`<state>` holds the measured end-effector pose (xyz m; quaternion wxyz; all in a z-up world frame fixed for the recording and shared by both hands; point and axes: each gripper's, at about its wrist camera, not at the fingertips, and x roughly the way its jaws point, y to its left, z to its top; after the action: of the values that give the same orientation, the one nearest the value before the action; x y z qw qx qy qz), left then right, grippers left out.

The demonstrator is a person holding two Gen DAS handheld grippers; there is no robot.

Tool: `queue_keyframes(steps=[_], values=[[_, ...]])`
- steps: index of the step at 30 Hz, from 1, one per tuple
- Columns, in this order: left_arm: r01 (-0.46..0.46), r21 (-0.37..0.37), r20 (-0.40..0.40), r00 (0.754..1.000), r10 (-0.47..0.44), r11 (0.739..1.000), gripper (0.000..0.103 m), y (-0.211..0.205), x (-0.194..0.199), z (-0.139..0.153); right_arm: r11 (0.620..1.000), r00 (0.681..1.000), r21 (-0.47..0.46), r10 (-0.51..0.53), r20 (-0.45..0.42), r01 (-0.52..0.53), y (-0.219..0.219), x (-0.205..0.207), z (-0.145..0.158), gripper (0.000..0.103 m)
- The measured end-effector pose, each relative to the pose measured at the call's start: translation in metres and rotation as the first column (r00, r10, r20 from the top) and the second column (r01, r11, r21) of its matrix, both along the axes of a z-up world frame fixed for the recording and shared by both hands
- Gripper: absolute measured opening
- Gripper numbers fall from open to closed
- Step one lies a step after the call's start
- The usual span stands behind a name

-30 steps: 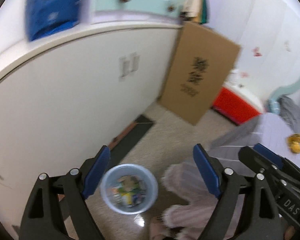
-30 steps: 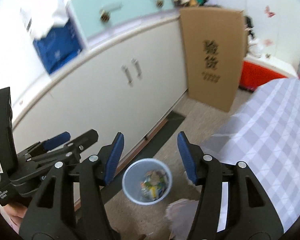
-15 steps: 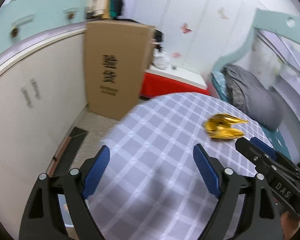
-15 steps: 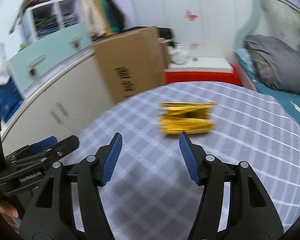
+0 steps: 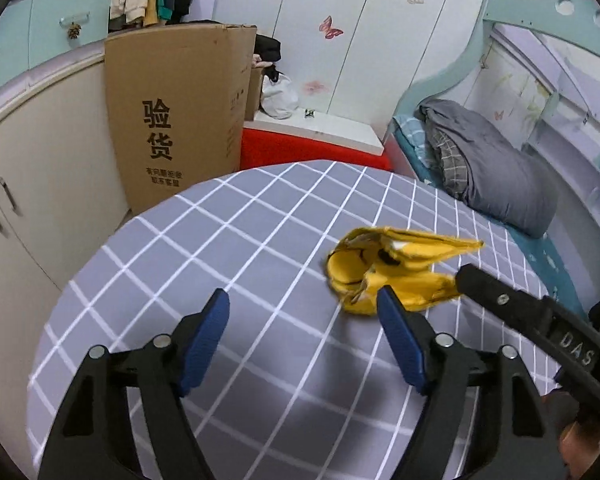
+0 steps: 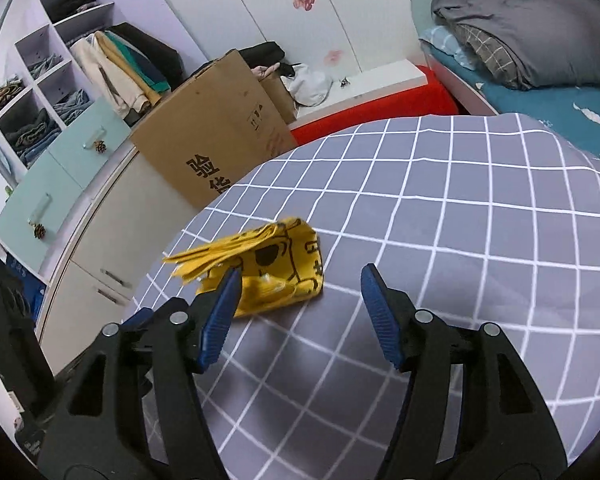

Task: Collect trash
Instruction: 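Grasp the gold foil wrapper with the left tool while the right tool grasps the yellow bag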

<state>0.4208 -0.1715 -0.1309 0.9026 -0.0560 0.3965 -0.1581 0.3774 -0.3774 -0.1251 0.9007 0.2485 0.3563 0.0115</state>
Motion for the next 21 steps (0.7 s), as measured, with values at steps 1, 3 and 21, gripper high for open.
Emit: queue_keyframes(steps=[1, 3, 21], values=[[0.002, -0.006, -0.001, 1.000, -0.002, 1.000, 0.072, -0.003, 0.002, -0.001, 1.000, 1.000, 0.010, -0.002, -0.005, 0.002, -0.001, 0.001, -0.002, 0.061], [-0.003, -0.024, 0.002, 1.000, 0.003, 1.000, 0.065, -0.006, 0.007, -0.002, 1.000, 1.000, 0.028, 0.009, -0.011, -0.009, -0.002, 0.002, -0.005, 0.061], [-0.017, -0.153, 0.000, 1.000, 0.017, 0.988, 0.068, 0.012, 0.016, 0.009, 0.999, 0.999, -0.025, 0.020, -0.029, -0.021, 0.003, -0.002, -0.005, 0.056]])
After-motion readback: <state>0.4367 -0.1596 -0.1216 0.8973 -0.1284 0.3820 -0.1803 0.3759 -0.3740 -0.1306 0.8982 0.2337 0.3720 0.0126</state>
